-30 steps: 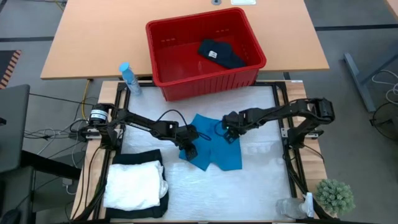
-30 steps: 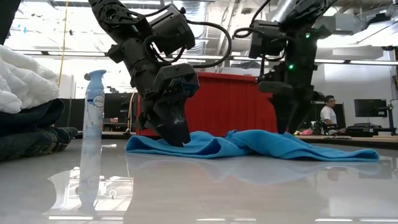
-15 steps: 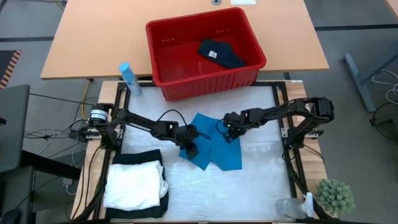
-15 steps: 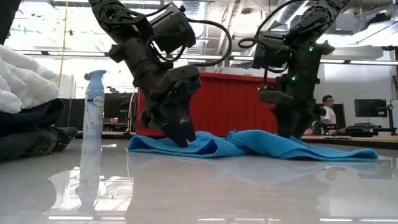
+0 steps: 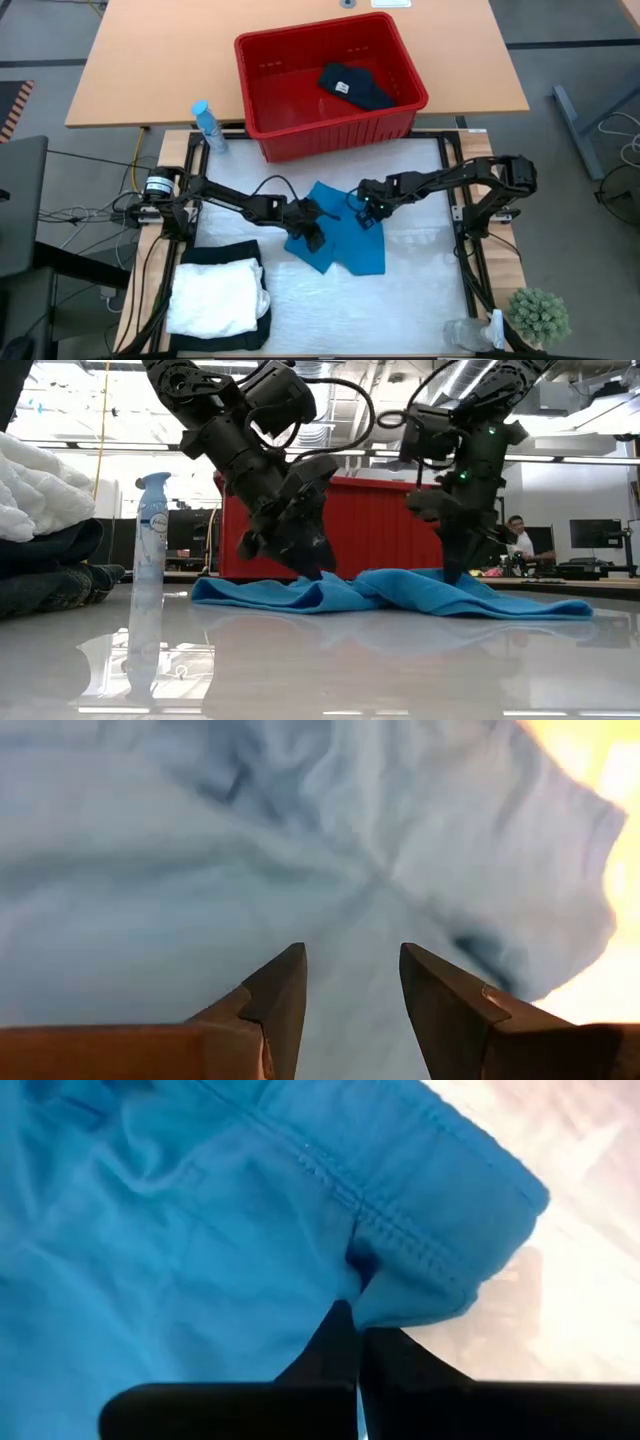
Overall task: Fold Laundry from Bin
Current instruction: Fold the blue shorts from the red bin
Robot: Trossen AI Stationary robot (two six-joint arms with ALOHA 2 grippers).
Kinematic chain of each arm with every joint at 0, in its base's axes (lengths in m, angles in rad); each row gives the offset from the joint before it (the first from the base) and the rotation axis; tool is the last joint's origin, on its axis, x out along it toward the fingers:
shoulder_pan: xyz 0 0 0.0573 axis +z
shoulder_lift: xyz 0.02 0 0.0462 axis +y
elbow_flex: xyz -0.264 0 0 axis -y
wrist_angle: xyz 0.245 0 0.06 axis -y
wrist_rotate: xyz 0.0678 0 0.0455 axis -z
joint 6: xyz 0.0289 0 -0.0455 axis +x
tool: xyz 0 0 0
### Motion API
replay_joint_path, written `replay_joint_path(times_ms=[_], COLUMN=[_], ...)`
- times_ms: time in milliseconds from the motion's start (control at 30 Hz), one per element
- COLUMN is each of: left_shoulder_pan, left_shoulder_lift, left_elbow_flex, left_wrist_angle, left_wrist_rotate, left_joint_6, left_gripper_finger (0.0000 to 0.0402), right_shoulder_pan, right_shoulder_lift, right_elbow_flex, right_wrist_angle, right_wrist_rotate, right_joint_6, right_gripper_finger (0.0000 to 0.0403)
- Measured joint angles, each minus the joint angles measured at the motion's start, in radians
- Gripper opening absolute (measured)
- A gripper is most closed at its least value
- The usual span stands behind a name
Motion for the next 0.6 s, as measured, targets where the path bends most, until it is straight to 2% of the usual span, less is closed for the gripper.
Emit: replay_joint_path(times_ms=[167, 367, 467, 600], left_shoulder_pan=[0.000, 0.019, 0.010, -0.018], left_shoulder_lift=[0.000, -0.011, -0.010, -0.008], left_elbow_flex=[0.002, 0.009, 0.033, 0.075], left_wrist_angle=[0.020, -0.253, -0.387, -0.433], left_wrist_rotate=[-0.037, -0.067, -0.106, -0.178], left_joint_6=[0.023, 0.092, 0.168, 0.254], left_gripper_finger=[0.0151, 0.0148, 0.0128, 0.0077], right_shoulder_pan=[0.000, 0.000, 0.000, 0.000], right_shoulder_lift=[0.000, -0.001, -0.001, -0.001], right_elbow_flex=[0.050, 0.073, 0.073, 0.073], right_wrist_angle=[-0.001, -0.036, -0.051, -0.050], right_wrist_rotate=[-0.004, -0.007, -0.007, -0.007], right_joint_6=[-0.009, -0.042, -0.049, -0.054], right_gripper_finger=[0.0019, 0.0019, 0.0019, 0.0019])
